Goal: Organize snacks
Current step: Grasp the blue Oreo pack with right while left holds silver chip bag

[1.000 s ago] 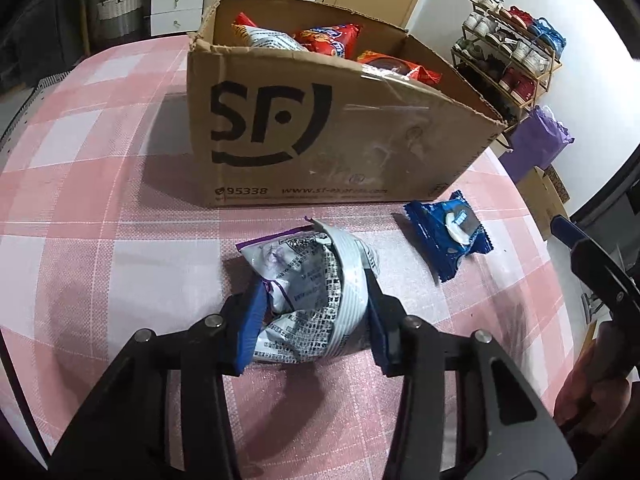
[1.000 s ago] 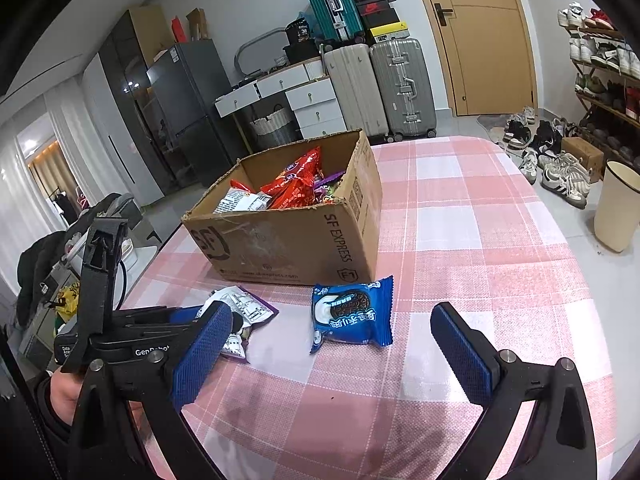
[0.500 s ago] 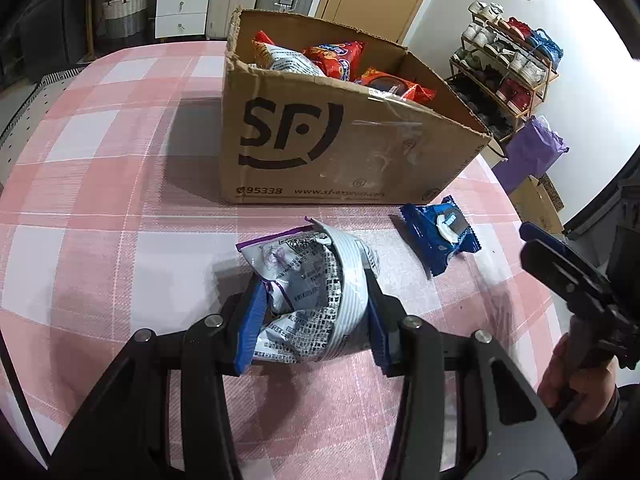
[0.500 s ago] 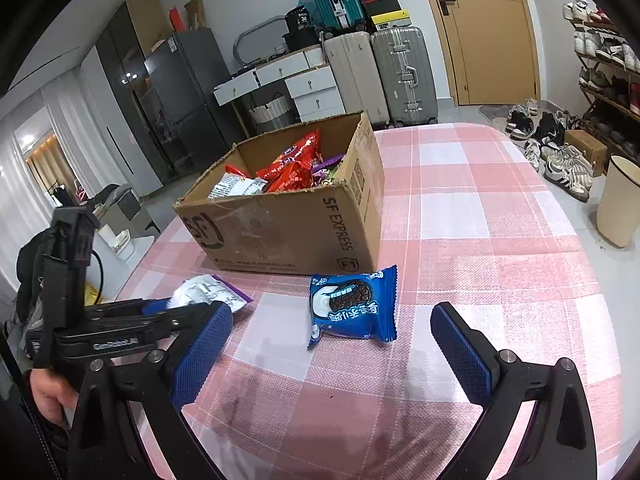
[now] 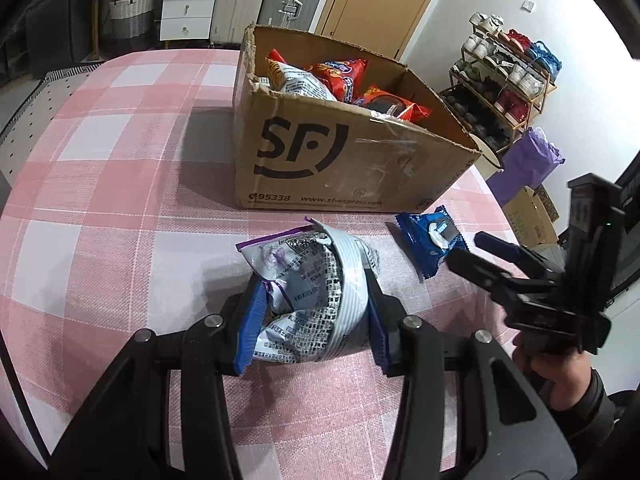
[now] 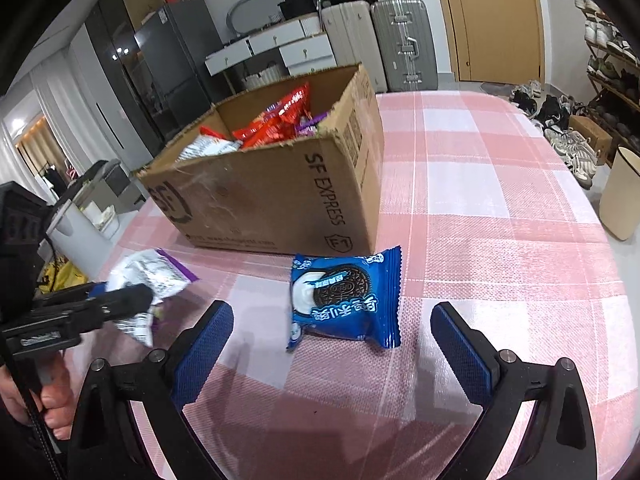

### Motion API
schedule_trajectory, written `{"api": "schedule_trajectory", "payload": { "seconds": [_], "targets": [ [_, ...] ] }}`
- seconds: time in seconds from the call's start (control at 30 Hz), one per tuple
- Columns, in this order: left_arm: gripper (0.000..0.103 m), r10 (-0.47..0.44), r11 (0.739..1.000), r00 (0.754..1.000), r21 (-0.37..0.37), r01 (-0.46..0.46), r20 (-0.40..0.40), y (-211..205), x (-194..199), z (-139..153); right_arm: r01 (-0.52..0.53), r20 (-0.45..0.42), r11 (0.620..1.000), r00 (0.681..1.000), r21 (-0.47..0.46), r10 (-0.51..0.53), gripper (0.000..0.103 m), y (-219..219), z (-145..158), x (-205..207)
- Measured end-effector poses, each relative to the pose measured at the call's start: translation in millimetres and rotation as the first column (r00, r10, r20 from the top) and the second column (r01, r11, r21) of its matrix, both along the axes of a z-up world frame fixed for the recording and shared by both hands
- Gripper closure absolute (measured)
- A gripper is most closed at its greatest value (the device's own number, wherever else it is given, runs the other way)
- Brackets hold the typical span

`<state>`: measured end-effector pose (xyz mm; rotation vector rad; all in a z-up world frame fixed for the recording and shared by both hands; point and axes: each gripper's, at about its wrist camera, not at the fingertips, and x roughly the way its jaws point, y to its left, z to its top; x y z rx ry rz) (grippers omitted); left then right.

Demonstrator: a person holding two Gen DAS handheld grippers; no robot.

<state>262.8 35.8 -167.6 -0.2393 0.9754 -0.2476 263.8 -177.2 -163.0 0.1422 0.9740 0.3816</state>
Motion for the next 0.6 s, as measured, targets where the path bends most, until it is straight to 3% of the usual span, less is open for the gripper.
{"api": "schedule_trajectory", "payload": {
  "seconds": [0.4,0.5,0.57,0.6],
  "targets": [
    [0.061,0.013,1.000,1.000,-0.026,-0.013,0.010,14,-11,11,-0.019,-0.026,0.998,1.000,-0.058,0.018,0.004,12,-16,21],
    [0.061,0.016,1.000,1.000,-0.024,-0.016,0.015,16,-14,14,-0.034,-0.035,0.997,0.999,-0.072,0.032,0.023,17,-18,23],
    [0.061,0.022,1.000,1.000,-0.019,-0.021,0.016,17,-17,17,-0.039,-0.037,0.995,0.999,-0.088,0.036,0.026,20,-20,24],
    [0.061,0.022,1.000,1.000,-0.014,-0.022,0.018,18,-18,18,-0.044,-0.035,0.995,0.999,-0.092,0.041,0.033,21,-20,24]
  ]
}}
